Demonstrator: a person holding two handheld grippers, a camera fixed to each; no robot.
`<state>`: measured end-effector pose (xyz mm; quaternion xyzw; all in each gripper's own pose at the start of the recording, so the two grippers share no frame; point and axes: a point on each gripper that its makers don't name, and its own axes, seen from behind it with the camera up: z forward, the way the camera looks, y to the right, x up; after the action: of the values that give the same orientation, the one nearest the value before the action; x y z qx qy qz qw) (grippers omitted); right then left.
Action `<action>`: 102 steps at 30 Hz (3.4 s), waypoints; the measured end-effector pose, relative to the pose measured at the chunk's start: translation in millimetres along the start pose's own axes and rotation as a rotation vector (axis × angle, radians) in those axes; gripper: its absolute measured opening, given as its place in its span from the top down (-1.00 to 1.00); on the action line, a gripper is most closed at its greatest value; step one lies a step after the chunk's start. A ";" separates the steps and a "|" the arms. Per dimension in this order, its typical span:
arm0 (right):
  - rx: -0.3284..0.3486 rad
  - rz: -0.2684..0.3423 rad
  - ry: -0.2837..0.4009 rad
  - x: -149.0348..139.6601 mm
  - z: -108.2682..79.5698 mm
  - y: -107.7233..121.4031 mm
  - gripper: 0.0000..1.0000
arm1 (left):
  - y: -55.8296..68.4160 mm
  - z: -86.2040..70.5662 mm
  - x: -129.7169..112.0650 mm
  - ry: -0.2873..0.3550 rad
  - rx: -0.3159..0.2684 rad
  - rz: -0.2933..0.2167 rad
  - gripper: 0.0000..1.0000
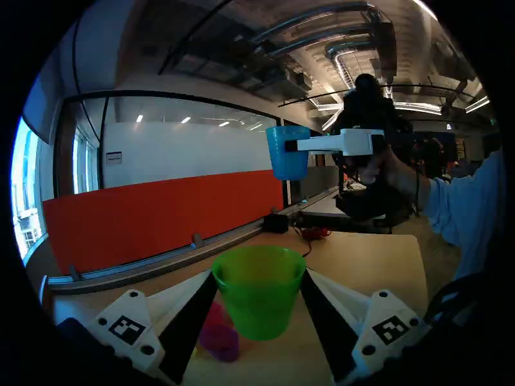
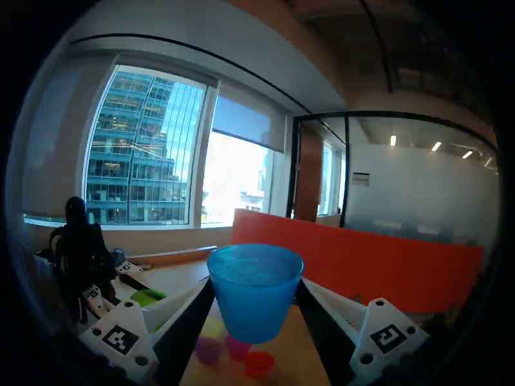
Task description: Pour water
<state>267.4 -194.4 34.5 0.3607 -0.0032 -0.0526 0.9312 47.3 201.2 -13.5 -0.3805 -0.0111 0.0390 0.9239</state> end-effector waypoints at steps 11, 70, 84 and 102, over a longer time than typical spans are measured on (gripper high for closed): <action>0.026 -0.008 -0.006 -13.5 -12.2 -8.1 -0.78 | -4.3 -1.7 -1.9 -0.007 0.007 -0.011 -0.72; 0.194 0.031 -0.424 -252.4 -38.6 -49.2 -0.81 | -3.1 -17.8 -158.0 -0.473 -0.075 0.057 -0.73; 0.205 0.020 -0.507 -294.3 -44.2 -53.7 -0.81 | -1.1 -11.9 -196.8 -0.578 -0.112 0.067 -0.73; 0.206 0.026 -0.544 -314.4 -48.8 -55.8 -0.81 | 5.6 -11.2 -218.0 -0.596 -0.126 0.033 -0.73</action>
<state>-48.4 -171.1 -29.0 0.4259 -0.2630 -0.1348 0.8552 -169.8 179.7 -23.4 -0.4091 -0.2779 0.1632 0.8537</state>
